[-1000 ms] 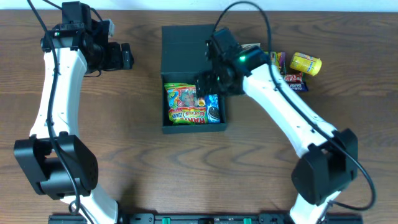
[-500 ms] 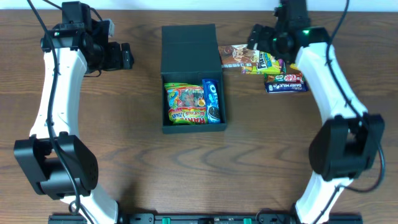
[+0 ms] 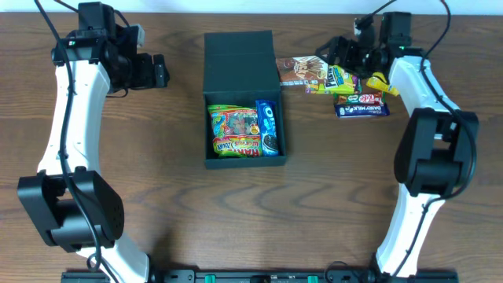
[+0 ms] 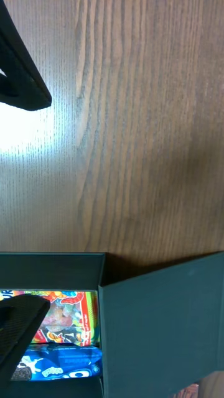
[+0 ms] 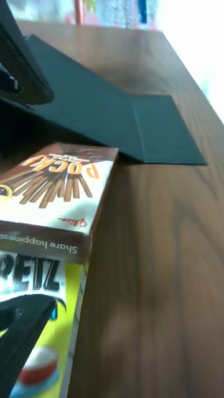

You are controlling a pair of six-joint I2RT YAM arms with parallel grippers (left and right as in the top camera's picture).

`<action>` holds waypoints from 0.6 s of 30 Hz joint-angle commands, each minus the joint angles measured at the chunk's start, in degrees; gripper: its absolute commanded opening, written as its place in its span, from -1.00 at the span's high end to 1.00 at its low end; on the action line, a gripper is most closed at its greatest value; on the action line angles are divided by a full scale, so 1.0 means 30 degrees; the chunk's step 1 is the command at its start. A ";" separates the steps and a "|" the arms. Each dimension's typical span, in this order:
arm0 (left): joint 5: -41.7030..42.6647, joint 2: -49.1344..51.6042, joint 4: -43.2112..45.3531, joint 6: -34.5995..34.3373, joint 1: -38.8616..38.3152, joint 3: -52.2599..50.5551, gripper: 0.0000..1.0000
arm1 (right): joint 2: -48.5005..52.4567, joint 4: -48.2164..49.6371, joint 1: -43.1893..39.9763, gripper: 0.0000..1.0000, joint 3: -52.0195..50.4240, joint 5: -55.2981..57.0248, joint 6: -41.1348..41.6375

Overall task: Pack container
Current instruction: 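Grasp the brown chocolate box with the right gripper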

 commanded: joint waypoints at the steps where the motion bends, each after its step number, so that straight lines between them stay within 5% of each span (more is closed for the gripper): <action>1: 0.0270 -0.0379 0.0007 -0.0087 0.0131 0.0073 -0.91 | 0.0831 0.0051 0.0051 -0.91 0.0160 -0.1428 0.0007; 6: 0.0262 -0.0379 0.0015 -0.0080 0.0131 0.0073 -0.91 | 0.1275 0.0087 0.0240 -0.81 0.0160 -0.1501 0.0211; 9: 0.0270 -0.0379 0.0015 -0.0080 0.0131 0.0073 -0.91 | 0.1275 0.0102 0.0437 -0.47 0.0160 -0.1508 0.0211; 14: 0.0270 -0.0379 0.0015 -0.0080 0.0131 0.0073 -0.91 | 0.1297 0.0051 0.0787 -0.20 0.0160 -0.1909 0.0211; 18: 0.0262 -0.0379 0.0007 -0.0080 0.0131 0.0073 -0.91 | 0.1297 0.0051 0.0831 0.26 0.0160 -0.1916 0.0284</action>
